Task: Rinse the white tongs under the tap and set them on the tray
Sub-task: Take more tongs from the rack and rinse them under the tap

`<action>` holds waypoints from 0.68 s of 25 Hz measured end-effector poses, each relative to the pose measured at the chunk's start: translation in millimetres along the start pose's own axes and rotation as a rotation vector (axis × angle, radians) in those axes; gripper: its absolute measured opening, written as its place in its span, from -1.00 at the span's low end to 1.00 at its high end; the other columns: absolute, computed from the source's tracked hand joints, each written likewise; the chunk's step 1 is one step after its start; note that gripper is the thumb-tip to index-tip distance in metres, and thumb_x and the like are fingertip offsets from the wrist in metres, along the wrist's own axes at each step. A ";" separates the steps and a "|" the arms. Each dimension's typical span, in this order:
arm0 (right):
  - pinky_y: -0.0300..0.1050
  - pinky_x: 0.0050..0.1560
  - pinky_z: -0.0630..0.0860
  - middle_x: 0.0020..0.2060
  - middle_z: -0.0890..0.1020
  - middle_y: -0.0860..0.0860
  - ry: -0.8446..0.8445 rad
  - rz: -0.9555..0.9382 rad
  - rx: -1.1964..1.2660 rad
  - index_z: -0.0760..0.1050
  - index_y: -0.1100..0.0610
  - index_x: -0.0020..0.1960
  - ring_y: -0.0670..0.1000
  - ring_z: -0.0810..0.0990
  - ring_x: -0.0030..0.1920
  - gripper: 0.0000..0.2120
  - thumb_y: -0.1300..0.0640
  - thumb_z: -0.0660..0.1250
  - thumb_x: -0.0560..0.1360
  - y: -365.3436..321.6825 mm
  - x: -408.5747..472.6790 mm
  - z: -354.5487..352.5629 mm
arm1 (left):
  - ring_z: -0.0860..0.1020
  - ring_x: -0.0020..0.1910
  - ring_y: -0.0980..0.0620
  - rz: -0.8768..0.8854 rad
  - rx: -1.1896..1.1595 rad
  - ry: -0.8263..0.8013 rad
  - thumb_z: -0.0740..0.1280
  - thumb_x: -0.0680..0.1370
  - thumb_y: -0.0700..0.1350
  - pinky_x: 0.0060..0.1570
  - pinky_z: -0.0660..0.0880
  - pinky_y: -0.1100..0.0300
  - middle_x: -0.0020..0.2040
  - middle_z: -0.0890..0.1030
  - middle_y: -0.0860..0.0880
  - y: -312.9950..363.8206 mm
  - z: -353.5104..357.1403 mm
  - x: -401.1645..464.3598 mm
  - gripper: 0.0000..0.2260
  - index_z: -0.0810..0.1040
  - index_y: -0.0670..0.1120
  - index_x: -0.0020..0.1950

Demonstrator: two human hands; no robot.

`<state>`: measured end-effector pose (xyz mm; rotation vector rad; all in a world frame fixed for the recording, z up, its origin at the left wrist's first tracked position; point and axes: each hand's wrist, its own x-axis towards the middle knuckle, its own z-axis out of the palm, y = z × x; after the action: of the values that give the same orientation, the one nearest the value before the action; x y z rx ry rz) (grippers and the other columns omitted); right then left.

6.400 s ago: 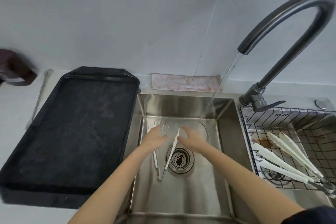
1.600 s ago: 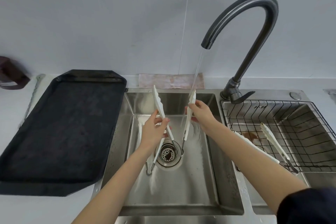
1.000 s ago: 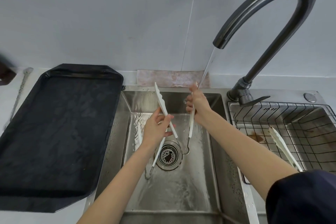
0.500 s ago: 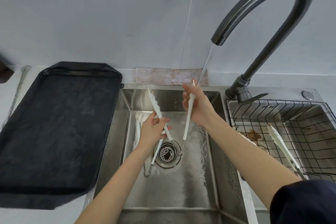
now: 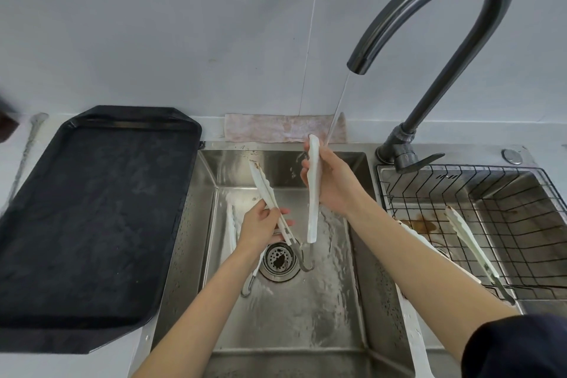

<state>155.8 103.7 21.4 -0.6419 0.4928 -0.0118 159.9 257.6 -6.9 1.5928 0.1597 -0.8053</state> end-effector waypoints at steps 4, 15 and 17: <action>-0.27 -0.25 0.53 -0.21 0.51 -0.01 0.063 -0.033 -0.177 0.45 0.12 0.06 -0.09 0.53 -0.25 -0.82 0.24 0.10 0.57 -2.7 -6.2 -5.4 | 0.63 -0.19 0.02 0.004 -0.008 0.001 0.11 0.58 -0.28 -0.27 0.62 0.13 0.02 0.59 -0.12 0.7 4.0 -1.3 -0.80 0.44 -0.21 0.15; -0.06 -0.10 0.47 0.07 0.54 0.23 0.481 0.109 -0.241 0.24 0.17 0.36 0.18 0.55 0.06 -0.69 0.21 0.06 0.62 24.2 -23.5 -53.6 | 0.63 -0.26 0.12 0.130 0.013 -0.132 0.25 0.56 -0.05 -0.09 0.60 0.08 -0.18 0.60 0.02 8.4 23.2 -7.4 -0.94 0.49 0.01 -0.07; -0.10 -0.23 0.43 -0.11 0.51 0.18 0.499 0.140 -0.217 0.23 0.19 0.35 0.08 0.50 -0.19 -0.70 0.23 0.03 0.62 27.4 -22.0 -57.6 | 0.64 -0.27 0.15 0.142 0.006 -0.145 0.25 0.55 -0.03 -0.02 0.58 0.03 -0.15 0.62 0.03 10.7 28.1 -3.8 -0.92 0.51 0.01 -0.06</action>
<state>106.9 96.4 -24.5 -0.8187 1.0304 0.0149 151.6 230.9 4.8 1.5271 -0.0593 -0.8076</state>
